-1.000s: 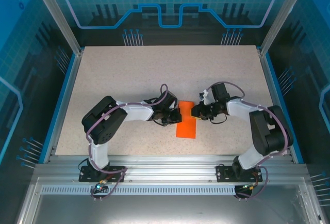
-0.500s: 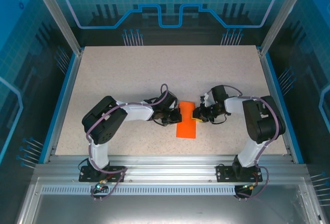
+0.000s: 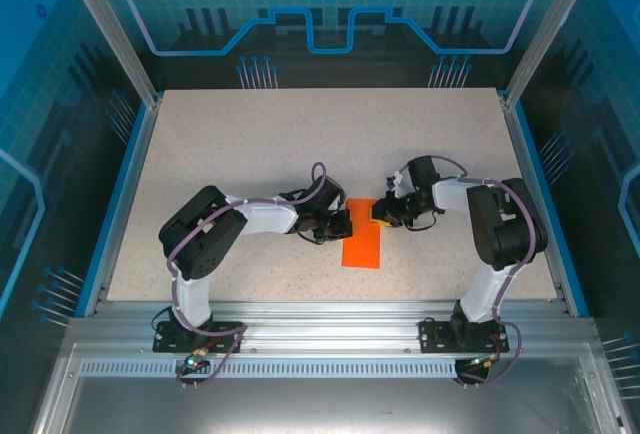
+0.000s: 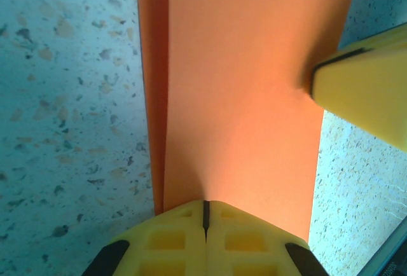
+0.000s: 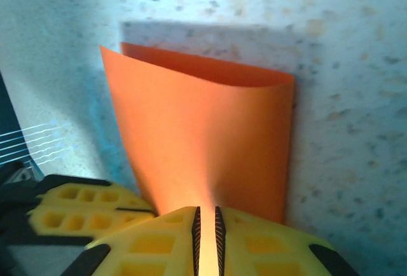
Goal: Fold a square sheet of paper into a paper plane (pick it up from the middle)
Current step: Fold the square sheet of paper in half at the center of the table.
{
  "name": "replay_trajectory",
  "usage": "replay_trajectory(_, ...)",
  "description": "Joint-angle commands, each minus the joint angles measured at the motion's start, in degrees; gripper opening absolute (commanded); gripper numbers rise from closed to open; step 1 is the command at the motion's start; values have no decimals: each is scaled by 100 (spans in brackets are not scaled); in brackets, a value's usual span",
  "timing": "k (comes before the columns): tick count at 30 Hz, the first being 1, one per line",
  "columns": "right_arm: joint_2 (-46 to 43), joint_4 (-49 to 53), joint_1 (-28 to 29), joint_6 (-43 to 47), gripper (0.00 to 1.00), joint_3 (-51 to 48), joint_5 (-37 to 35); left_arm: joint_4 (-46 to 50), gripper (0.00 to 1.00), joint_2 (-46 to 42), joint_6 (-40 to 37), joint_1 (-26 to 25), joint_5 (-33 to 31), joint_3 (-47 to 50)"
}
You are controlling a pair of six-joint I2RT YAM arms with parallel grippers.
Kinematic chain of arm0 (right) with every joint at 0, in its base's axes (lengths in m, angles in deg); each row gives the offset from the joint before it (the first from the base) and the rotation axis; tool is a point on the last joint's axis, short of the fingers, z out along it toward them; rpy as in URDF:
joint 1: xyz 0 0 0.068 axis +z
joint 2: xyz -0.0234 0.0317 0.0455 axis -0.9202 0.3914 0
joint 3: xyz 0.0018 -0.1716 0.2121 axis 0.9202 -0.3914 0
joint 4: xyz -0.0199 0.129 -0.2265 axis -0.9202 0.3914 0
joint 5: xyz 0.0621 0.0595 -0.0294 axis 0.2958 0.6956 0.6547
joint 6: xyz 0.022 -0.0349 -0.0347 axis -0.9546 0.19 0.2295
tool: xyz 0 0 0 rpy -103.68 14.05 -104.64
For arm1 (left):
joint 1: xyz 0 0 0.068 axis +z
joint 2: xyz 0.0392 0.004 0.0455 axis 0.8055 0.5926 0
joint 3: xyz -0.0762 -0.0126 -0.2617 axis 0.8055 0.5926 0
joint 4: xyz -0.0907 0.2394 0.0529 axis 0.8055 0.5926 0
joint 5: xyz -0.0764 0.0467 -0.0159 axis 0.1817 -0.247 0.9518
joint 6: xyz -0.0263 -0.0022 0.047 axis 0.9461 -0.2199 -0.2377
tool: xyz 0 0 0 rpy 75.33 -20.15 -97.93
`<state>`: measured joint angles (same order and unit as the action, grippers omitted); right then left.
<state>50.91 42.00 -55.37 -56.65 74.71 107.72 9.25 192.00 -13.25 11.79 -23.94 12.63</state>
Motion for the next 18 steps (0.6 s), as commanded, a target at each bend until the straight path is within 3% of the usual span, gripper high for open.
replay_trajectory(1,234,124,-157,111,16,162,-201,576,0,288,-134,-85,-90,15)
replay_trajectory(10,-25,256,-275,61,17,551,197,594,0,288,-147,-90,-88,25)
replay_trajectory(18,432,428,-301,130,17,917,72,604,0,304,-164,-89,-92,-10)
